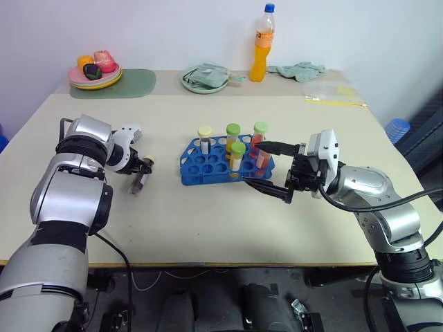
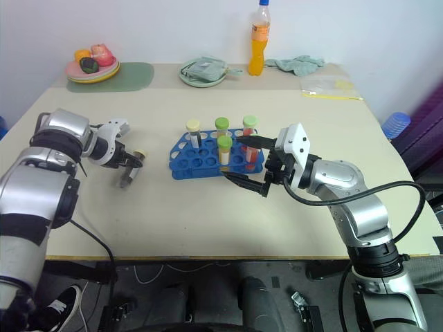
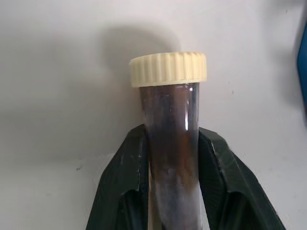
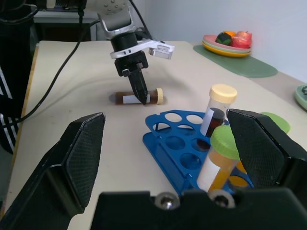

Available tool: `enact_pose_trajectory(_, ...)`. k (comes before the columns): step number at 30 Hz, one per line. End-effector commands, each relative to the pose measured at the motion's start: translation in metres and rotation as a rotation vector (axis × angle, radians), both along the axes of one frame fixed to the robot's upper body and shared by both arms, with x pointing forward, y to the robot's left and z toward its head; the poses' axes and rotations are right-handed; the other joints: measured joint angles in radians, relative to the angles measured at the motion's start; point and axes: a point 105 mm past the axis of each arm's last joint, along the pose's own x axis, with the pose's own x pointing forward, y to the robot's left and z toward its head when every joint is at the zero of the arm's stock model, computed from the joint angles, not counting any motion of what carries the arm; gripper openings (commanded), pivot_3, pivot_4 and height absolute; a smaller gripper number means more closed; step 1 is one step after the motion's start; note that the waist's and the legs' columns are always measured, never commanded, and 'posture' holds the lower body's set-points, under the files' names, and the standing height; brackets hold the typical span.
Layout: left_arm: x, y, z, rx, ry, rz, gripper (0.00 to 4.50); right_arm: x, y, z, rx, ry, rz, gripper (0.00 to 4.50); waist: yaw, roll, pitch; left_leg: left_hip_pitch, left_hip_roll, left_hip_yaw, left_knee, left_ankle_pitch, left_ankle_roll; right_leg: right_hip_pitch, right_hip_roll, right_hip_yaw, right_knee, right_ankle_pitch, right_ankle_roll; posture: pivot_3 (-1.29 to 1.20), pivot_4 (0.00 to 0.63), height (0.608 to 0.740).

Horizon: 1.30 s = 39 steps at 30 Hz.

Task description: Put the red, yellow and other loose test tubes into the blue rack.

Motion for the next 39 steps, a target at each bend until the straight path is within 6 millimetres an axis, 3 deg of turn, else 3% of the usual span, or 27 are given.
enact_pose_trajectory(1,-0.001,0.008,-0.002,0.009,-0.006,0.032,0.85,-0.001,-0.002,0.012,0.01,-0.066,-0.009,4.5,0.001,0.0,0.0,0.0,0.0,0.0,0.0,0.0,0.0,0.0,0.0,0.0,0.0,0.0,0.0,0.0,0.15,0.74)
enact_pose_trajectory(7,0.018,0.018,0.029,-0.013,-0.198,0.11,0.85,0.003,-0.008,0.008,0.011,-0.071,-0.034,4.5,-0.001,-0.001,0.0,-0.001,0.0,0.0,0.0,0.0,0.0,-0.001,0.0,0.0,0.0,0.0,0.0,0.0,0.15,0.74)
enact_pose_trajectory(11,0.045,0.006,0.083,-0.081,-0.54,0.087,0.85,0.007,-0.013,0.001,0.006,-0.066,-0.061,4.5,0.002,-0.001,0.001,-0.002,0.0,0.0,0.0,0.0,0.0,-0.001,-0.001,0.0,0.0,0.0,0.0,0.0,0.15,0.74)
enact_pose_trajectory(12,0.051,-0.008,0.106,-0.168,-0.706,0.042,0.85,0.007,-0.013,0.001,0.012,-0.067,-0.07,4.5,0.003,-0.001,0.001,-0.002,0.0,0.0,0.0,0.0,0.0,-0.002,-0.001,0.0,0.0,0.0,0.0,0.0,0.15,0.74)
enact_pose_trajectory(14,0.043,-0.028,0.147,-0.237,-1.066,-0.06,0.85,0.006,-0.011,0.001,0.035,-0.06,-0.08,4.5,0.004,0.0,0.0,-0.003,0.0,0.001,0.0,0.0,-0.001,-0.002,-0.002,-0.001,0.0,0.0,0.0,0.0,0.15,0.74)
enact_pose_trajectory(15,0.034,-0.032,0.154,-0.241,-1.177,-0.083,0.85,0.006,-0.01,0.002,0.041,-0.065,-0.086,4.5,0.005,0.0,0.0,-0.002,0.0,0.001,0.0,0.001,-0.002,-0.002,-0.004,-0.001,0.001,0.0,0.0,0.0,0.15,0.74)
enact_pose_trajectory(19,-0.001,-0.047,0.127,-0.248,-1.272,-0.158,0.85,0.007,-0.007,0.007,0.067,-0.079,-0.111,4.5,-0.005,0.0,0.0,-0.001,-0.002,0.006,-0.001,0.002,-0.005,-0.003,-0.01,0.001,0.001,0.001,0.001,0.0,0.15,0.74)
enact_pose_trajectory(21,-0.013,-0.051,0.124,-0.295,-1.317,-0.133,0.85,0.008,-0.006,0.008,0.07,-0.08,-0.119,4.5,-0.003,0.0,0.0,0.0,-0.002,0.007,0.0,0.002,-0.005,-0.003,-0.009,0.002,0.001,0.002,0.003,0.0,0.15,0.74)
enact_pose_trajectory(25,-0.042,-0.07,0.12,-0.234,-1.475,-0.315,0.85,0.011,-0.009,0.007,0.072,-0.079,-0.142,4.5,0.003,0.0,0.0,0.0,-0.002,0.005,0.0,0.002,-0.005,-0.002,-0.007,0.002,0.002,0.002,0.003,0.0,0.15,0.74)
enact_pose_trajectory(33,-0.049,-0.08,0.1,-0.199,-1.573,-0.372,0.85,0.008,-0.022,-0.007,0.026,-0.055,-0.176,4.5,0.004,0.0,0.0,0.0,-0.003,0.005,0.0,0.002,-0.005,0.001,-0.007,0.002,-0.003,0.002,0.003,0.0,0.15,0.74)
enact_pose_trajectory(39,-0.047,-0.103,0.076,-0.203,-1.568,-0.449,0.85,0.005,-0.036,-0.005,0.022,-0.054,-0.222,4.5,0.003,0.0,0.0,0.0,-0.003,0.005,0.001,0.002,-0.005,0.002,-0.007,0.002,-0.003,0.002,0.003,0.0,0.15,0.74)
